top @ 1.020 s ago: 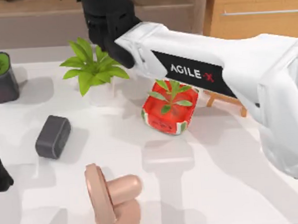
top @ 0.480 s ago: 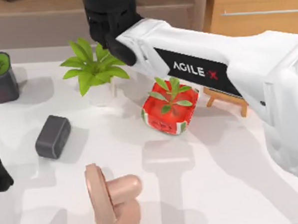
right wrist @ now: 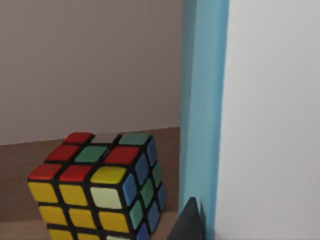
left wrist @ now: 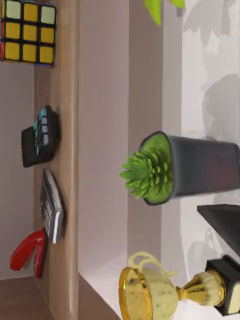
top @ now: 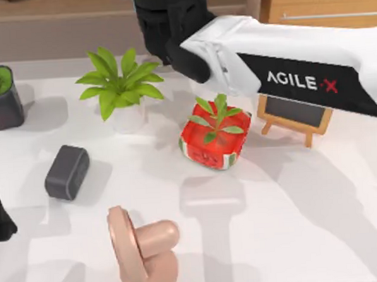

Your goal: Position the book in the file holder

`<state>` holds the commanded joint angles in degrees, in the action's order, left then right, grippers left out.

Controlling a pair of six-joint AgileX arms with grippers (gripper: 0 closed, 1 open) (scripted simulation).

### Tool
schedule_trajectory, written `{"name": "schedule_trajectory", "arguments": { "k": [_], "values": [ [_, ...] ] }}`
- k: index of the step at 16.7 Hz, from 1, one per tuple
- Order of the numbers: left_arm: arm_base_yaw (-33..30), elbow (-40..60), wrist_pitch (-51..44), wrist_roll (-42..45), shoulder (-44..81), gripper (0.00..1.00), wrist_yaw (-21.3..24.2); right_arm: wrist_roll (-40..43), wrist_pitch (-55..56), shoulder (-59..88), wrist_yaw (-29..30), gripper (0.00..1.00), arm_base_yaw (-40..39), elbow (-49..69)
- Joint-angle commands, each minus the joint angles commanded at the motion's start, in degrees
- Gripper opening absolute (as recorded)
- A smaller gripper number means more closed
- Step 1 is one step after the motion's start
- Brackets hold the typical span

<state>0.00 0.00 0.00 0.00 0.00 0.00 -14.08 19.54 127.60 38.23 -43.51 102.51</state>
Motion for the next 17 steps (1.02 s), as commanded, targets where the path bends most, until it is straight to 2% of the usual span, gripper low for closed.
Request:
{"name": "schedule_trajectory", "arguments": {
  "k": [4,10,13,17],
  "values": [
    [0.0,0.0,0.0,0.0,0.0,1.0,0.0,-9.32,-2.66,-12.31,-8.07,0.0,-0.16,-13.8],
    [0.0,0.0,0.0,0.0,0.0,1.0,0.0,-24.91,-6.41,-32.07,-23.25,0.0,2.6,-34.74],
    [0.0,0.0,0.0,0.0,0.0,1.0,0.0,-33.7,-7.24,-40.92,-30.95,0.0,6.61,-44.21],
    [0.0,0.0,0.0,0.0,0.0,1.0,0.0,-45.99,-6.49,-49.03,-40.19,0.0,16.39,-54.24]
  ]
}}
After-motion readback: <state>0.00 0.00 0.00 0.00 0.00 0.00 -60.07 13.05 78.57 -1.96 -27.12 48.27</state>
